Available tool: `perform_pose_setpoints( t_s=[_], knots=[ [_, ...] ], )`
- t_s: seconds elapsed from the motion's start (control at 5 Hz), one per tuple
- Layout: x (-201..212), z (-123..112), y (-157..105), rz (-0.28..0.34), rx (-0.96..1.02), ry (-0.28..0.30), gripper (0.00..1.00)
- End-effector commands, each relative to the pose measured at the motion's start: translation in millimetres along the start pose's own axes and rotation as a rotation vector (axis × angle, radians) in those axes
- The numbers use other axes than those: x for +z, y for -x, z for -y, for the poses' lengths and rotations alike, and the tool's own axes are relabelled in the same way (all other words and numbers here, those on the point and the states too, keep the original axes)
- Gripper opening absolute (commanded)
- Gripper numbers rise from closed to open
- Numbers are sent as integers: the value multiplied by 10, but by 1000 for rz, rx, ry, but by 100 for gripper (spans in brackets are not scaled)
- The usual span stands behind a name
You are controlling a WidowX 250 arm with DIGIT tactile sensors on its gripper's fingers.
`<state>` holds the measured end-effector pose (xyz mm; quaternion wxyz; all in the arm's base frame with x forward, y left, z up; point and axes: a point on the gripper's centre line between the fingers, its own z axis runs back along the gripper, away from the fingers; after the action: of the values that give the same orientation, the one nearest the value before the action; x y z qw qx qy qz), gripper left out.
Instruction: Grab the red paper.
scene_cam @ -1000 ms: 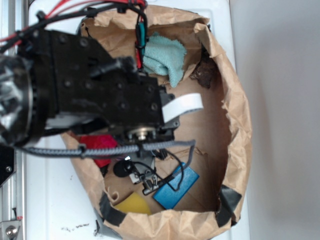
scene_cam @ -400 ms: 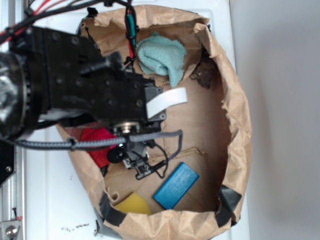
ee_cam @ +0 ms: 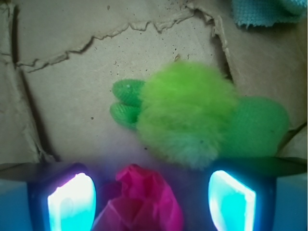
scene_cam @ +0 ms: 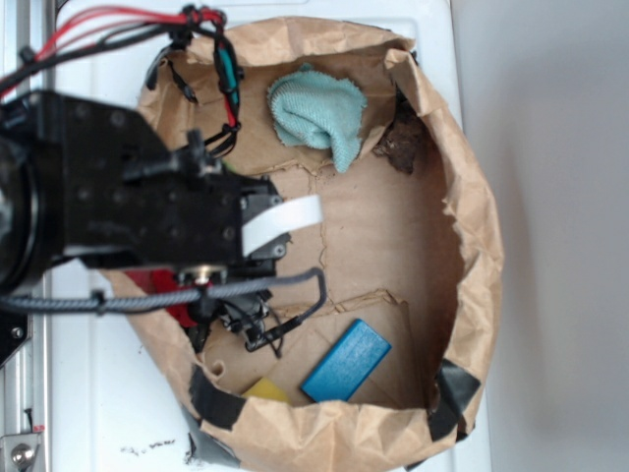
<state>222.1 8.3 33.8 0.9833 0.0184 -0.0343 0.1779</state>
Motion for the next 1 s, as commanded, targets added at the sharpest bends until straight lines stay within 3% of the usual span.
perform_pose_setpoints(
  t_s=[0.0, 0.2, 0.4, 0.6, 0.8],
  knots=[
    [114, 1, 109, 34, -36, 5, 100],
    [109, -4, 109, 36, -32, -15, 100],
    [122, -5, 127, 14, 6, -6, 0],
    [128, 1, 131, 29, 14, 4, 0],
    [273, -10, -23, 54, 41, 36, 0]
  ],
)
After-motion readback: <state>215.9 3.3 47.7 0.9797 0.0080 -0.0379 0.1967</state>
